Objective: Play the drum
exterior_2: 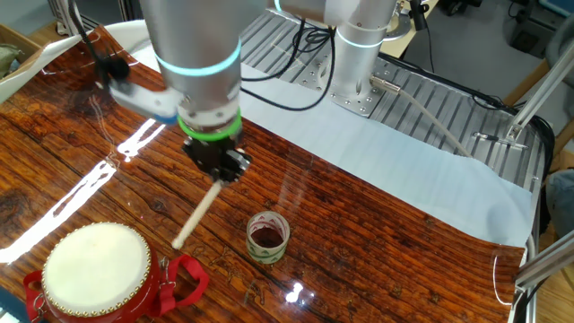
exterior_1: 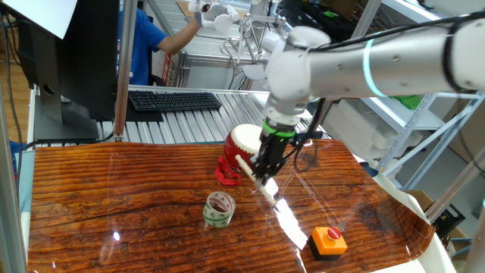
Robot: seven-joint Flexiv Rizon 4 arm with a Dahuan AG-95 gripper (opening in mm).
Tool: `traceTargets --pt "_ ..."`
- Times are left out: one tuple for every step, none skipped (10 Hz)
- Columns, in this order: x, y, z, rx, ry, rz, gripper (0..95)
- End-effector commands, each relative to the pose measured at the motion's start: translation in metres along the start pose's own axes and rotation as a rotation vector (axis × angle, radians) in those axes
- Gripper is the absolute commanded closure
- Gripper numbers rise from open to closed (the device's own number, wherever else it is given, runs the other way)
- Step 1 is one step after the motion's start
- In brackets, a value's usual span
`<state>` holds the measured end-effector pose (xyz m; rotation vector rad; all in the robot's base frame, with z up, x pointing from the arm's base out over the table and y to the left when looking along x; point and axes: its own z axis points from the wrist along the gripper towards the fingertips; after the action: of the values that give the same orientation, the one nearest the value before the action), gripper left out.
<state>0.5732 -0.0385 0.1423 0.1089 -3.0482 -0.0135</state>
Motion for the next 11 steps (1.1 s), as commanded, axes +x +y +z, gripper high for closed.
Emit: traceTargets --pt "-0.008 -0.005 -0.017 -0.001 -0.002 0.041 95.0" --pt "-0.010 -0.007 -0.021 0.000 -0.002 0.051 95.0" --pt "-0.011 -0.011 -0.025 0.006 -0.008 0.074 95.0" --pt "-0.012 -0.014 -0.025 0.009 -0.023 0.095 95.0" --pt "-0.011 -0.014 -0.026 0.016 -0.039 0.111 95.0" --pt "-0.009 -0.015 -0.027 0.015 -0.053 0.125 95.0" --pt "-0.009 -0.015 -0.027 0.010 -0.056 0.145 95.0" --pt "-0.009 -0.015 -0.027 0.002 -0.057 0.159 95.0" --pt "-0.009 -0.015 -0.027 0.003 -0.056 0.159 95.0" --pt "-0.009 -0.015 -0.027 0.003 -0.058 0.160 95.0" --pt "-0.009 -0.015 -0.026 0.003 -0.059 0.163 95.0"
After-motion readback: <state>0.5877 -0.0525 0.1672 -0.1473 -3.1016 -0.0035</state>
